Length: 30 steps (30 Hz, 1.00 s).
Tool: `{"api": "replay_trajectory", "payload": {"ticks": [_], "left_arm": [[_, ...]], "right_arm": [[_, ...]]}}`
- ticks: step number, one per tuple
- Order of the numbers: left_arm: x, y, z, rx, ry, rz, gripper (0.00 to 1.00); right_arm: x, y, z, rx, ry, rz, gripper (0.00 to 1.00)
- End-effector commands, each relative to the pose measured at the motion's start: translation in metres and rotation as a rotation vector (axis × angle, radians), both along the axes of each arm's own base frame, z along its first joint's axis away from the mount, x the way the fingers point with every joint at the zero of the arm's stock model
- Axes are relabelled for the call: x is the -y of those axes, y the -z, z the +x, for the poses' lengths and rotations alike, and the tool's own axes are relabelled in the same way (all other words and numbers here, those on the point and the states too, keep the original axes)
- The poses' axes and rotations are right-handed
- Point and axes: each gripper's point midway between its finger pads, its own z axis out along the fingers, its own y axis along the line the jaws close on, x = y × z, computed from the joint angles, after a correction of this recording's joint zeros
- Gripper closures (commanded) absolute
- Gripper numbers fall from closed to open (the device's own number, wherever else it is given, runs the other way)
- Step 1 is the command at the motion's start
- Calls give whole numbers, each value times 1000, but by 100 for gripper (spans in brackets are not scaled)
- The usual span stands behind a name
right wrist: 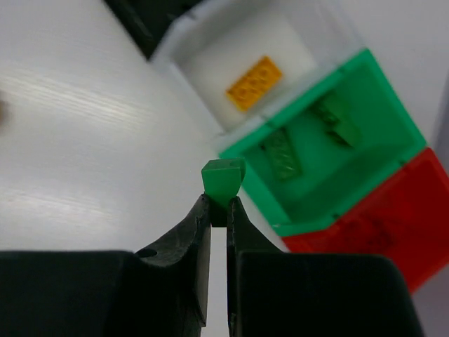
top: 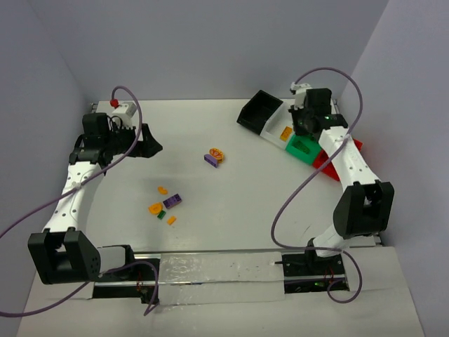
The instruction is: Sort the legos into containers by color
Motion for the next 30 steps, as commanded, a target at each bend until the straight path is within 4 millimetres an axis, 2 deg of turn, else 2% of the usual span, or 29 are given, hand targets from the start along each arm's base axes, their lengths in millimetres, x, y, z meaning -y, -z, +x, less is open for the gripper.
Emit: {"api": "replay_trajectory", "payload": {"ticks": [1, 2, 3, 5, 8, 11, 14, 16, 18, 22, 23, 27, 28, 30], "left_arm": [[12, -10, -8, 64, 100, 54, 1], [14, -10, -9, 65, 111, 55, 1], [17, -3, -13, 45, 136, 81, 1], [20, 6, -19, 20, 183, 116, 2], [20, 33, -43, -50, 299, 213, 5], [9, 64, -75, -113, 436, 347, 8], [0, 87, -101, -155, 550, 433, 8], [-5, 100, -116, -170, 622, 477, 8], [-7, 112, -127, -187, 669, 507, 8], [-6, 135, -146, -201, 743, 584, 14], [-6, 134, -143, -181, 744, 606, 15], [-11, 154, -157, -192, 817, 665, 24], [-11, 158, -158, -197, 827, 674, 27], [-12, 166, -161, -242, 816, 677, 41]], "right_arm": [[67, 35, 4, -102, 68, -91, 100], [68, 38, 8, -110, 67, -91, 100], [79, 45, 15, -126, 85, -94, 100], [86, 52, 21, -147, 95, -98, 99], [95, 70, 32, -181, 104, -108, 96], [103, 86, 40, -206, 119, -115, 89], [107, 90, 46, -208, 126, -119, 72], [107, 96, 50, -216, 130, -114, 55], [106, 95, 51, -218, 134, -106, 32], [103, 86, 50, -205, 135, -90, 7], [103, 83, 49, -201, 135, -88, 5], [97, 64, 44, -174, 126, -67, 0], [94, 56, 43, -161, 123, -58, 0], [88, 45, 39, -151, 113, -42, 0]]}}
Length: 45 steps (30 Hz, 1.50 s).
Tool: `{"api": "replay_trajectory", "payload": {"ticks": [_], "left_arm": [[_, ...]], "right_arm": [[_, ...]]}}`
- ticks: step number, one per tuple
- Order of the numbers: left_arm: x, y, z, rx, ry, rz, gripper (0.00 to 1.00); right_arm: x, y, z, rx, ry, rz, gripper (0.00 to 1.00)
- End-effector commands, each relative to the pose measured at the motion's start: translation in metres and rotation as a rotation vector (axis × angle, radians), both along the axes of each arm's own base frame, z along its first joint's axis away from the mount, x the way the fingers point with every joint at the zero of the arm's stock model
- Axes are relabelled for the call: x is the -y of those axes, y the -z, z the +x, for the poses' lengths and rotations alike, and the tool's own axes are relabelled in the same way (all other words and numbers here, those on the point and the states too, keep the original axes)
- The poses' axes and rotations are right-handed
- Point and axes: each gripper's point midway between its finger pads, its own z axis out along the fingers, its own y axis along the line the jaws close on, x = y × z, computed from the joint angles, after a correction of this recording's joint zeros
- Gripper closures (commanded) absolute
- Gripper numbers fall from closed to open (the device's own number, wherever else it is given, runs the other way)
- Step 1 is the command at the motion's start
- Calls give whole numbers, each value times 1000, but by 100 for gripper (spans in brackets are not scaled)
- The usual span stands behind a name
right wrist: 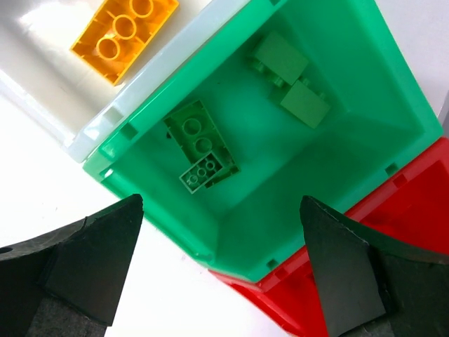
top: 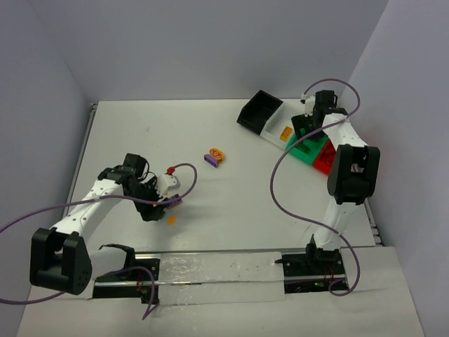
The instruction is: Sort the legos into containers by color
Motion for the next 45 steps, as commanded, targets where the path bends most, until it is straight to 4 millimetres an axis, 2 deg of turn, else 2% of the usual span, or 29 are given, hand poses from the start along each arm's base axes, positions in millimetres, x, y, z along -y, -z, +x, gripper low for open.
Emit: {"api": "replay_trajectory", "payload": {"ticks": [1, 4, 12, 17, 20, 27, 30, 37, 45], "left_arm": [[-3, 10, 1, 4, 39, 56, 46], [-6, 19, -8, -58, 17, 83, 57], [-4, 32, -13, -113, -23, 132, 54], [0, 43, -8, -125, -51, 172, 42], [0, 49, -5, -123, -62, 201, 40], [12, 51, 4, -128, -81, 190, 44], [15, 52, 14, -97, -95, 192, 47], [22, 58, 24, -50, -107, 214, 50], [23, 61, 25, -39, -117, 225, 54]], "right_arm": [[-11, -68, 3, 140, -7, 35, 0], [-18, -80, 0, 163, -18, 53, 0], [-30, -93, 0, 175, -31, 89, 0], [-34, -97, -2, 181, -35, 97, 0], [-35, -101, -2, 189, -38, 97, 0], [-36, -105, -2, 195, -39, 96, 0], [-36, -105, -3, 197, -40, 97, 0], [-36, -104, -4, 194, -42, 95, 0], [-36, -108, -4, 202, -40, 96, 0]]}}
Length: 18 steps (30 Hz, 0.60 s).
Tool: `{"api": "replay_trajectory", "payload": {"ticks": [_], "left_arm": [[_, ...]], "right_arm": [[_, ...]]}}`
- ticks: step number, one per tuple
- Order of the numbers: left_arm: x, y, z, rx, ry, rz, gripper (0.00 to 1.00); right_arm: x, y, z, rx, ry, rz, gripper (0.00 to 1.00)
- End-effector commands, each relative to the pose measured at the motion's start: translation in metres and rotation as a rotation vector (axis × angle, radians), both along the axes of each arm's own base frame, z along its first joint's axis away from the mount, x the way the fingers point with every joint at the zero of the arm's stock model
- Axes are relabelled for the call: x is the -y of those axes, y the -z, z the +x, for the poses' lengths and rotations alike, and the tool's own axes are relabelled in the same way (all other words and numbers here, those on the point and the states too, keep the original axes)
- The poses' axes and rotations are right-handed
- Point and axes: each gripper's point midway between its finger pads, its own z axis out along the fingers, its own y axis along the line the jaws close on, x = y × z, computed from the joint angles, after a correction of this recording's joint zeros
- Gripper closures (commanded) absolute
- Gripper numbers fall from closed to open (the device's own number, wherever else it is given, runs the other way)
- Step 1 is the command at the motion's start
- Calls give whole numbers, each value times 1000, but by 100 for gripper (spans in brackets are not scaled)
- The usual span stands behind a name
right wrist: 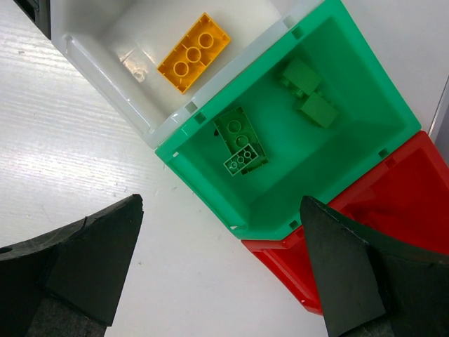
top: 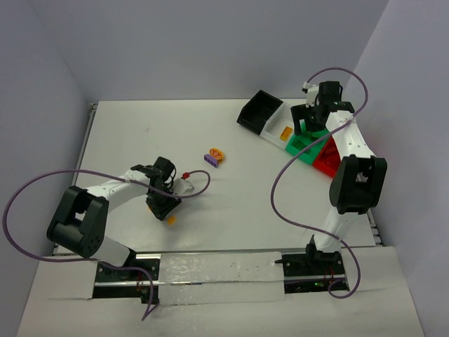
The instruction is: Sort the legos into containers by color
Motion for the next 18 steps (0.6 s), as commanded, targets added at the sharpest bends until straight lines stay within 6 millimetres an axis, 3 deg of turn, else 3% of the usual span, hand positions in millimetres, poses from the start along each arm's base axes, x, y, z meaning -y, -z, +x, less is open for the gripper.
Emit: {"api": "replay_trajectory", "payload": {"ticks": [1, 8, 14, 16, 18], "left_arm": [[12, 7, 16, 65, 2, -34, 57], [18, 1, 18, 93, 9, -56, 71], [30, -19, 18, 105, 15, -124, 84], [49, -49, 21, 130, 22, -235, 99], [63, -76, 23, 152, 16, -326, 100]], "right_arm": [[-7, -49, 1, 113, -16, 9, 0], [-29, -61, -7, 133, -65, 39, 0], [-67, -83, -20, 167, -171, 114, 0], [-93, -96, -32, 191, -258, 163, 0], [-110, -107, -43, 216, -324, 202, 0]]}}
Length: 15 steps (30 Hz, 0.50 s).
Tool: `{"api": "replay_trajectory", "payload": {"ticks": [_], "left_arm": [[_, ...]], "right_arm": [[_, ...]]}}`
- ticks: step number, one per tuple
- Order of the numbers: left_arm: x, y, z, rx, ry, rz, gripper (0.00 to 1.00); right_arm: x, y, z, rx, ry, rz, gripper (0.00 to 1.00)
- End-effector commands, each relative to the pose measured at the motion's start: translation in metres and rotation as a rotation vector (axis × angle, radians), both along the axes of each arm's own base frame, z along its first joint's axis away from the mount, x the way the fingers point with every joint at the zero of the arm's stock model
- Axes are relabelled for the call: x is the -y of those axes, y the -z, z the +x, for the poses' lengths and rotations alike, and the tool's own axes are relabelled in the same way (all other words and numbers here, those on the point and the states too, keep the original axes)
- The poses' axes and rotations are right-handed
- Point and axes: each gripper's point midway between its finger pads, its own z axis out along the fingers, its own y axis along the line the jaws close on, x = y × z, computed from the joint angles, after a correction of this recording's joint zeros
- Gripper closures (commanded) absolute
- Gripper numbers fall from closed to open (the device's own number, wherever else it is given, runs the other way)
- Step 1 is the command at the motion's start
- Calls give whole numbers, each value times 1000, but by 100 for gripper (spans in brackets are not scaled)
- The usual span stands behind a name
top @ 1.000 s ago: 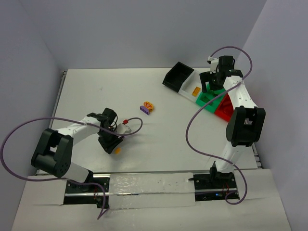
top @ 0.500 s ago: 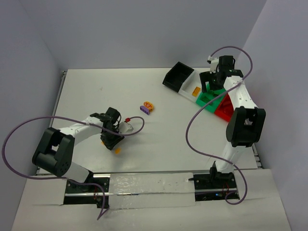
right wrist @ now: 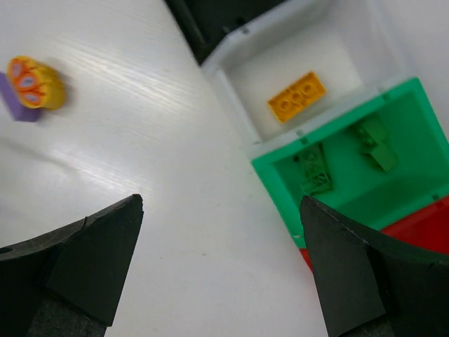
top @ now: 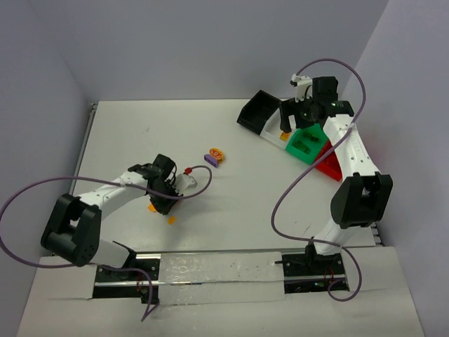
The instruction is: Sort the legos into containers by color
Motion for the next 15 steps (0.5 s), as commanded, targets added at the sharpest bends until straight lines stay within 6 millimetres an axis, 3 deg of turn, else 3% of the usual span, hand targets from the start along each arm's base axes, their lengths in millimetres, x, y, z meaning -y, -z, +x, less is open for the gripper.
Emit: {"api": "replay_trajectory", "payload": {"ticks": [1, 6, 10, 15], "left_arm": [[55, -81, 16, 97, 16, -322, 100], [104, -180, 32, 142, -78, -667, 100], [127, -226, 32, 71, -148, -867, 100], [119, -251, 48, -138, -338, -1029, 100]], "right_arm": [[-54, -52, -29, 107, -192, 123, 0], [-106, -75, -57, 167, -384, 184, 0], [-140, -88, -78, 223, -529, 161, 0], [-182, -102, -115, 309, -743, 129, 0]]}}
